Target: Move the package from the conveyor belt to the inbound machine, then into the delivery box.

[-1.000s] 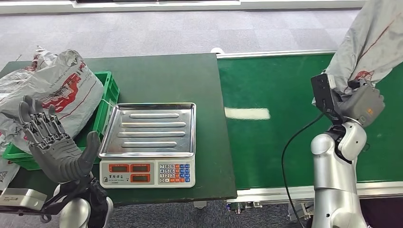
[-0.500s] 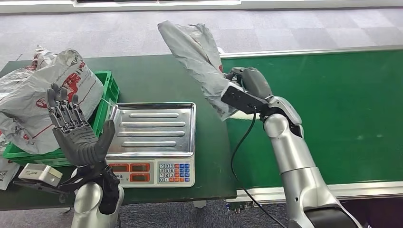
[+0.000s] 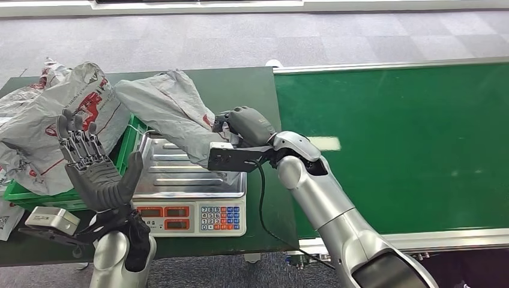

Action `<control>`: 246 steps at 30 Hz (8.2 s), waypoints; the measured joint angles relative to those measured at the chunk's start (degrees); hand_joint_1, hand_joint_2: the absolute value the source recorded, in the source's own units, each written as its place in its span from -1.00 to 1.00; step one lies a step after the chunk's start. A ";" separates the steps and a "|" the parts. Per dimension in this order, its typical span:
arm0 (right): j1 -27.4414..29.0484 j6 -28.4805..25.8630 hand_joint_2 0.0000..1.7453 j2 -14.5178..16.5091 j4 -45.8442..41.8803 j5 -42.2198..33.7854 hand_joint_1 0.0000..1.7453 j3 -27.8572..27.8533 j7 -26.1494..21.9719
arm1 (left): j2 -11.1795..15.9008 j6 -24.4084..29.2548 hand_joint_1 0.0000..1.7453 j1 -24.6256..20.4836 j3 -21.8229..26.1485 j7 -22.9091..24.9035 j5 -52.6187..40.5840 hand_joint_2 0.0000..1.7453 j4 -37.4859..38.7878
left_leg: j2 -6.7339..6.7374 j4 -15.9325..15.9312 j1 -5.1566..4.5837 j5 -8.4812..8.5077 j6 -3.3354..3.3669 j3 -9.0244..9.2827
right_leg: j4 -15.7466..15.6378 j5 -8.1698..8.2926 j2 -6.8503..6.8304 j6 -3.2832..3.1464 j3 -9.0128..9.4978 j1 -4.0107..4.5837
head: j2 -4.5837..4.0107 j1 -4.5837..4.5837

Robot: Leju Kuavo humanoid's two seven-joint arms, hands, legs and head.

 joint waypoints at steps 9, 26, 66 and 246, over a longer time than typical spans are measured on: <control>-0.10 -1.16 1.00 -0.01 1.52 -1.05 1.00 1.01 1.77 | 0.13 0.22 -1.00 0.36 0.09 -0.10 0.01 1.00 -0.54 | 0.00 0.02 0.00 0.00 0.00 -0.01 | 0.00 0.00 -0.03 0.00 0.00 0.01 | 0.00 -0.01; -1.47 -5.23 -1.00 1.32 10.73 -3.62 -1.00 8.31 1.90 | -0.97 7.12 -1.00 1.45 4.40 -0.10 2.21 1.00 -4.96 | -0.01 0.01 0.02 0.00 0.00 -0.02 | 0.00 -0.01 -0.02 0.00 -0.01 0.02 | 0.00 -0.01; 1.60 6.42 -0.50 0.45 1.98 -37.49 -1.00 -10.97 -3.35 | -2.19 7.30 -1.00 2.09 5.65 -0.02 -3.30 1.00 -4.92 | 0.00 0.08 -0.01 0.00 0.01 0.05 | -0.01 0.01 -0.02 0.01 -0.01 0.03 | 0.00 -0.01; 31.45 -52.43 1.00 1.98 -53.55 -10.02 -1.00 -14.84 -6.50 | 12.74 -23.56 -1.00 -42.86 -7.72 13.22 -59.66 1.00 54.53 | 0.51 0.08 0.03 0.26 -0.16 -0.38 | 0.03 0.47 0.42 -0.20 -0.56 0.05 | 0.00 -0.04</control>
